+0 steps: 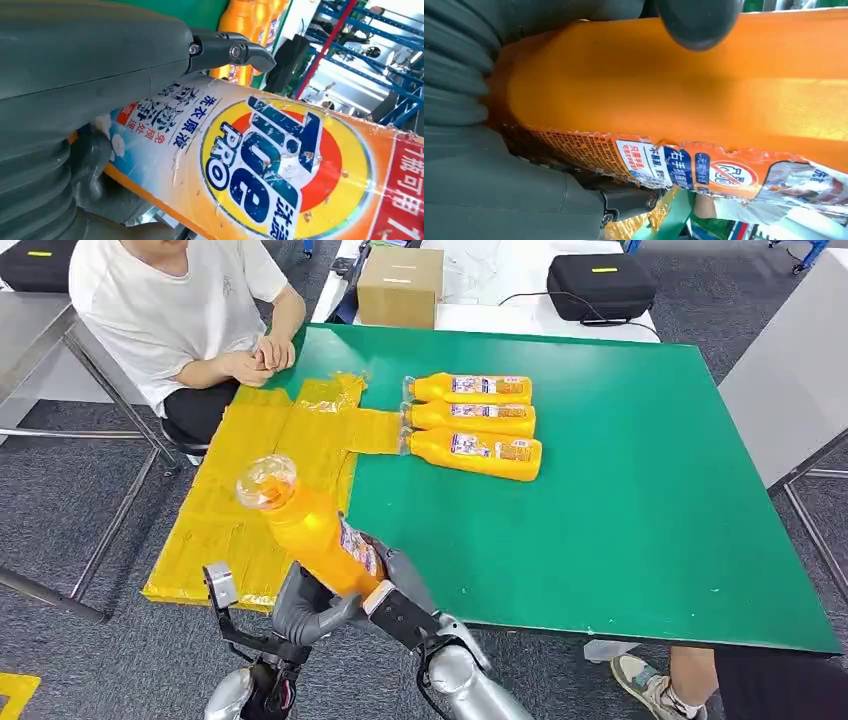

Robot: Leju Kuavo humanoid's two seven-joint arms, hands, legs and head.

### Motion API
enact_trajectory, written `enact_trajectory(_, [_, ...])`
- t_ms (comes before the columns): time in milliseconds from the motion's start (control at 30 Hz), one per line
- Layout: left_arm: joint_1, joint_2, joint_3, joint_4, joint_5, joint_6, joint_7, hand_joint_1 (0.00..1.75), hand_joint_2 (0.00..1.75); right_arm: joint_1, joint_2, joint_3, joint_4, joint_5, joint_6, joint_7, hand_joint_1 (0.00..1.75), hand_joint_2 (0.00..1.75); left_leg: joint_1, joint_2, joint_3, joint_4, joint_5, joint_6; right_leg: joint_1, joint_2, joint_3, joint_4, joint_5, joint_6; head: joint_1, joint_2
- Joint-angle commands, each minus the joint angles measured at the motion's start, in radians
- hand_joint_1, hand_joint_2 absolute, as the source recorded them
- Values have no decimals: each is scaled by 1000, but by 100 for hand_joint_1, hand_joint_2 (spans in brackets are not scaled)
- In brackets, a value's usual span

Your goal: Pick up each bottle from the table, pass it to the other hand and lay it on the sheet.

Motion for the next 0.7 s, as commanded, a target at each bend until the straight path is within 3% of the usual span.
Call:
enact_trajectory(33, [-65,16,-41,44,26,-24,-10,0,175,-46,-38,75,148,-8,125,4,175,175,1,-2,6,-1,-2,-1,1,-2,7,-1,-2,-1,0,0])
enact_trajectory(267, [-95,5,-32,66,-51,3,-50,0,175,-88,-27,134,275,30,147,38,175,175,1,-3,4,-1,-1,-1,1,-3,5,-1,-2,-1,0,0])
enact_trajectory(300, [-98,5,-34,69,-61,5,-54,49,175,-97,-28,143,282,37,153,49,175,175,1,-3,3,-1,0,-1,1,-3,3,-1,-1,-1,0,0])
enact_trajectory(333, [-101,7,-37,69,-106,39,-74,145,175,-112,-29,153,294,42,161,77,175,175,1,-4,5,-1,-1,-1,1,-4,6,-1,-3,-1,0,0])
enact_trajectory(367, [-102,7,-38,65,-143,58,-94,169,175,-123,-28,161,302,46,163,92,175,175,1,-3,4,-1,-1,-1,1,-3,5,-1,-2,-1,0,0])
enact_trajectory(567, [-113,6,-11,78,-150,35,-104,175,175,-167,-17,198,343,62,194,130,175,175,1,-2,2,-1,0,-1,1,-2,2,-1,-1,-1,0,0])
enact_trajectory(600, [-114,4,-4,84,-131,16,-92,175,175,-167,-13,198,345,57,187,128,141,175,1,-3,6,-1,-1,-1,1,-4,7,-1,-3,-2,0,0])
enact_trajectory(633, [-111,4,-1,85,-129,14,-90,175,175,-165,-10,195,344,52,185,128,42,175,1,-2,3,-1,0,-1,1,-3,3,-1,-1,-1,0,0])
enact_trajectory(667, [-107,4,0,83,-122,8,-82,175,175,-162,-6,189,341,51,162,139,0,175,1,-4,6,-1,-1,-1,1,-4,7,-1,-2,-2,0,0])
enact_trajectory(700, [-100,4,2,77,-125,14,-73,175,175,-158,-3,188,334,61,127,153,0,175,1,-2,4,-1,0,-1,1,-3,4,-1,-2,-1,0,0])
